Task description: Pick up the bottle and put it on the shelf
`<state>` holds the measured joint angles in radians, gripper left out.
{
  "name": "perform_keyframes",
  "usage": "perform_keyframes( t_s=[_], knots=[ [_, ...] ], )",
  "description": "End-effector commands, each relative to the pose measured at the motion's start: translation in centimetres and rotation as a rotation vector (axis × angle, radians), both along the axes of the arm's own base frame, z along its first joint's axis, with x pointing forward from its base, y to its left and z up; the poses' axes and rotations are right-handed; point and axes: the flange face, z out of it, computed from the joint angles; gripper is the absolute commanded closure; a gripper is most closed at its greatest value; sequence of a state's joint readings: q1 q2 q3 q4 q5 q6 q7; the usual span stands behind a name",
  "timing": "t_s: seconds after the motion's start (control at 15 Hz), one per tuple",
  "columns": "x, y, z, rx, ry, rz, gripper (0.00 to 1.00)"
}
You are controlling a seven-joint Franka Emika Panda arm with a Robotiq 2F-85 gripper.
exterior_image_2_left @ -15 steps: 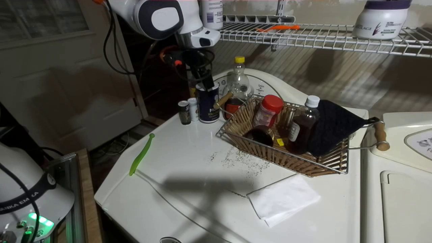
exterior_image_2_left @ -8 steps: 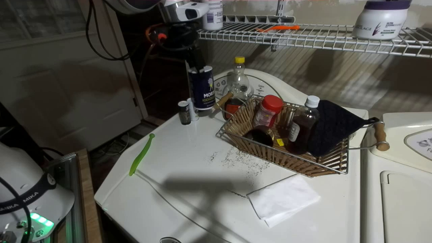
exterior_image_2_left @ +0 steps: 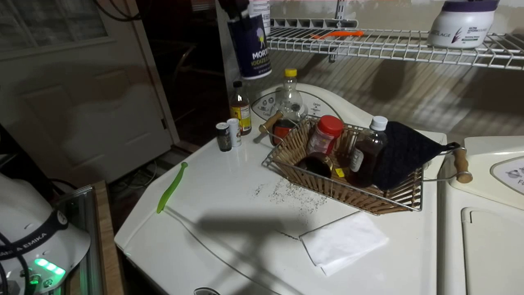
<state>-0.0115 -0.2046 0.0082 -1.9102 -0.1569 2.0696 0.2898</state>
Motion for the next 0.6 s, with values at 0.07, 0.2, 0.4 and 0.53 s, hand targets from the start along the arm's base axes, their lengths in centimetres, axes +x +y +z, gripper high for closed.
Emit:
perform_keyframes(
  t_s=[0.07, 0.2, 0.4, 0.53],
  knots=[
    [2.5, 0.7, 8.2, 0.029, -0.067, -0.023, 0.3],
    [1.0, 0.5, 7.0, 0.006, -0.067, -0.006, 0.05],
    [1.9, 0.5, 7.5, 0.008, -0.067, -0.009, 0.05],
    [2.4, 0.5, 7.2, 0.008, -0.062, -0.01, 0.05]
  ],
)
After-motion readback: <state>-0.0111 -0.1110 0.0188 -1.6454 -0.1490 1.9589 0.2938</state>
